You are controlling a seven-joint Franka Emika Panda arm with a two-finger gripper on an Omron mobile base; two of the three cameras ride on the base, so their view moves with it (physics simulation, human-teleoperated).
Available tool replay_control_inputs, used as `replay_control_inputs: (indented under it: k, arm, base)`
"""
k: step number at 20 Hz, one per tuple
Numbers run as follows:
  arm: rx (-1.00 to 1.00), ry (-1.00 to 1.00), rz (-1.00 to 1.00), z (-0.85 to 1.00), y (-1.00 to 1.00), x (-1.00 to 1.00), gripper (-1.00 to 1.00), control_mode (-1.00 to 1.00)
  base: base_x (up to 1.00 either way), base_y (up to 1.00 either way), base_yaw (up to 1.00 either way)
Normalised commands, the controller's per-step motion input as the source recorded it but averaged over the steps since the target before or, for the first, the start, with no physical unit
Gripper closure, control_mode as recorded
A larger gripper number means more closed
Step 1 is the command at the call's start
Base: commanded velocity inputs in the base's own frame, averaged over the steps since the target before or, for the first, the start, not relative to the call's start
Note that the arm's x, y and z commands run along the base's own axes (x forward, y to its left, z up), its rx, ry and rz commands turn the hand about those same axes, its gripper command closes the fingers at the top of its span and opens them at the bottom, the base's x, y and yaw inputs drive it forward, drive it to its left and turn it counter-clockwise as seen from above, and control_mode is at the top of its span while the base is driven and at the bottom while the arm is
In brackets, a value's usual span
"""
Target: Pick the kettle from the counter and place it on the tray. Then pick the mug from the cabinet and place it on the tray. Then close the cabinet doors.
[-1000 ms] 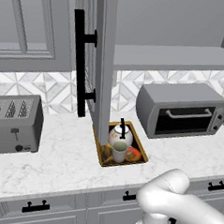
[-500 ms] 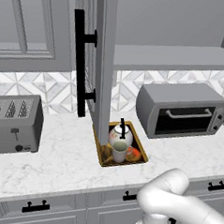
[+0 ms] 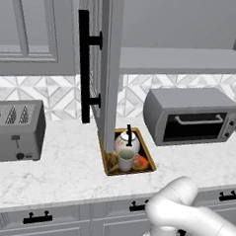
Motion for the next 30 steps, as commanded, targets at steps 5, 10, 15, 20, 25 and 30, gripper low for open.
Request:
replay_control_inputs:
  k: [5,10,15,20,25,30]
  arm:
    - [0.17,-0.12,-0.07,0.12,-0.46,-0.04,1.0,-1.0]
    - [0.14,-0.14,-0.08,0.38,-0.37,0.0,1.0,-1.0]
    - [0.05,-0.11,-0.06,0.38,-0.32,-0.03,1.0,-1.0]
    - [0.02,-0.13,-0.03,0.33,-0.1,-0.14,1.0,-1.0]
    - [-0.02,-0.11,0.0,0.55,0.0,-0.27,1.0,-1.0]
    - [-0.1,-0.07,0.0,0.66,0.28,-0.18,1.0,-1.0]
  base:
    - [0.0,0.0,0.0]
    - [0.0,0.0,0.0]
    - [0.0,0.0,0.0]
    - [0.0,0.0,0.0]
    - [0.0,0.0,0.0]
    - [0.0,0.0,0.0]
